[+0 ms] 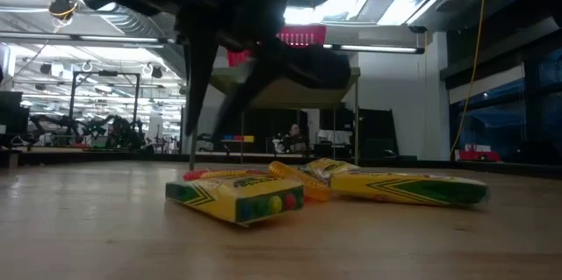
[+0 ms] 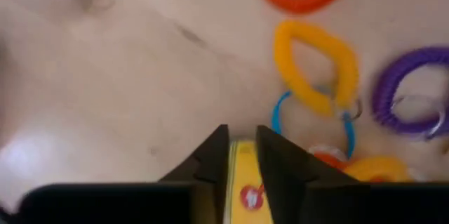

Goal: Pick & Place Office Desk Supplies
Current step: Put the blue rubber band into the blue bin

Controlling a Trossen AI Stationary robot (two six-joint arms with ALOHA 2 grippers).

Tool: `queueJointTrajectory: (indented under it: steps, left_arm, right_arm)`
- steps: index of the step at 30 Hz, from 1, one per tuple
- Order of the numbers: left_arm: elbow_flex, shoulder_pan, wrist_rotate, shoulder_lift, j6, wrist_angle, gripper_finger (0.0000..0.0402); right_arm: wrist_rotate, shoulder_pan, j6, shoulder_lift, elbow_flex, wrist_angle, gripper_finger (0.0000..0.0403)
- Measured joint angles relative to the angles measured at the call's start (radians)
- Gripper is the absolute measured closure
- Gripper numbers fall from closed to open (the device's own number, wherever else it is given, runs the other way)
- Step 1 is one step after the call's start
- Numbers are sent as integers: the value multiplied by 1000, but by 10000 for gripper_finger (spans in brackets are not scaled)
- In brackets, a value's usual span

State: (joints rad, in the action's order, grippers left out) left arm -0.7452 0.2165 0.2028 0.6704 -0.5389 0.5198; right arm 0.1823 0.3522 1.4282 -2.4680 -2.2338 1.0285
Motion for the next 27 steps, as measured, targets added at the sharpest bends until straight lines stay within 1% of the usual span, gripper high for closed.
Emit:
queueJointTrajectory:
  steps: [5, 7, 9, 12, 22, 27]
  left_arm:
    - [0, 0, 0, 0, 0, 0, 162]
    - [0, 0, 0, 0, 0, 0, 162]
    - [0, 0, 0, 0, 0, 0, 162]
    - [0, 0, 0, 0, 0, -1, 162]
    - [0, 0, 0, 0, -4, -1, 162]
    - [0, 0, 1, 0, -8, 0, 162]
  right_arm:
    - [-39, -14, 8, -14, 3, 12, 256]
    - [-47, -16, 18, -21, 7, 23, 242]
    - [-54, -18, 29, -28, 3, 8, 236]
    - [-63, -19, 33, -50, 3, 2, 238]
    - [-57, -17, 63, -75, 5, -23, 269]
    - [-66, -17, 64, -87, 4, -22, 293]
